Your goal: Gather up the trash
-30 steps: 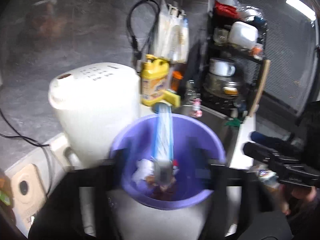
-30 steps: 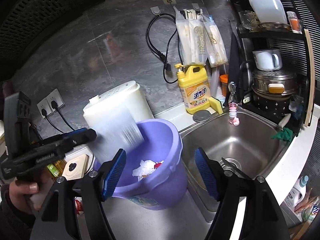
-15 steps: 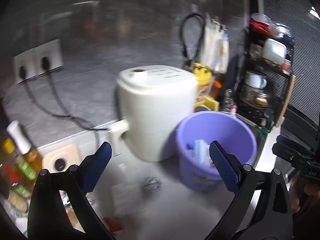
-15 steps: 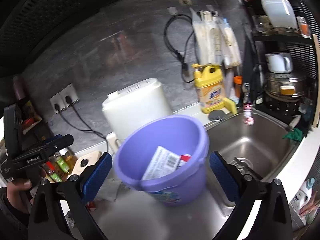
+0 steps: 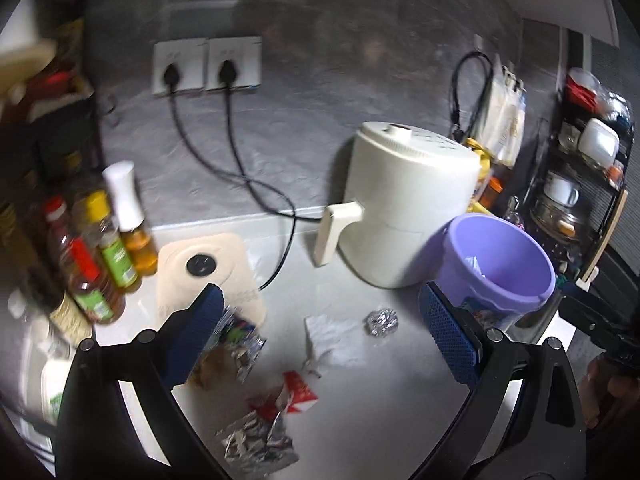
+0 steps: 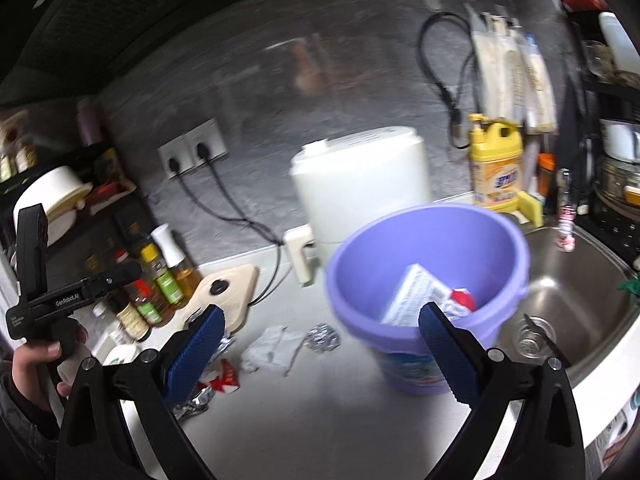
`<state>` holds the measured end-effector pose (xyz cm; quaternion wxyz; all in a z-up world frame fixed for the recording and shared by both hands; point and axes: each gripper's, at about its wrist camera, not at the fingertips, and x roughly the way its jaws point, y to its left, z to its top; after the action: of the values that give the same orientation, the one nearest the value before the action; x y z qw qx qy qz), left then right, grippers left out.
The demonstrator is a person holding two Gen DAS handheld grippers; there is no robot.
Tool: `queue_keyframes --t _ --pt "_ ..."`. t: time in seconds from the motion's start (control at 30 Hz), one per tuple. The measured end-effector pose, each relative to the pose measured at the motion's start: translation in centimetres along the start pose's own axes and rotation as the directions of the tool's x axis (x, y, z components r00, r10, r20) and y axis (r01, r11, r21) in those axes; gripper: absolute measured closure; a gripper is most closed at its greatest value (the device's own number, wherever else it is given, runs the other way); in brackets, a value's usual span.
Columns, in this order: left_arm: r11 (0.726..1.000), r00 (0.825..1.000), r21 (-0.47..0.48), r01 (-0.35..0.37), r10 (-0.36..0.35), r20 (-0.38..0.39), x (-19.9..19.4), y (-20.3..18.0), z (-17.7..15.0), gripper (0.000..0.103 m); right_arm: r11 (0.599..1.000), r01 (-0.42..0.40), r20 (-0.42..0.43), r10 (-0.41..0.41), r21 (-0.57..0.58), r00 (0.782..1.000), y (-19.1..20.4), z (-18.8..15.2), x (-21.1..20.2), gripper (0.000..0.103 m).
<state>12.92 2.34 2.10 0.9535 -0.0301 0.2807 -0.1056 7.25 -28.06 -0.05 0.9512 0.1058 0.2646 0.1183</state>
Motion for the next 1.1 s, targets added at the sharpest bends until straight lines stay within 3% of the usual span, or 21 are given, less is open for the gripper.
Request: queue_keyframes --t 0.53,0.77,1.03,1.1 --pt "0.988 0.990 -0.135 -0.070 0.052 -0.131 0.7 5.2 -8.6 0.006 0.992 -0.099 -0.136 0.087 -0.083 0.987 4.5 -3.8 4.6 0.017" --pt "0.976 0.969 -0.181 -0.123 0.078 -0.236 3.3 6.3 -12.3 0.006 0.986 -0.123 -0.210 0.097 -0.114 0.973 5.5 -5.6 7.1 0.020" --pt "0.938 0.941 -0.301 -0.171 0.065 -0.331 6.4 8.3 -15.6 0.007 0.977 -0.147 -0.285 0.098 -0.156 0.954 6.5 -6.9 10.8 0.020" --pt "0.930 0.942 -0.329 -0.161 0.045 -0.333 6.8 8.5 -16.0 0.020 0.975 -0.151 -0.302 0.095 -0.166 0.949 6.7 -7.2 12.1 0.020"
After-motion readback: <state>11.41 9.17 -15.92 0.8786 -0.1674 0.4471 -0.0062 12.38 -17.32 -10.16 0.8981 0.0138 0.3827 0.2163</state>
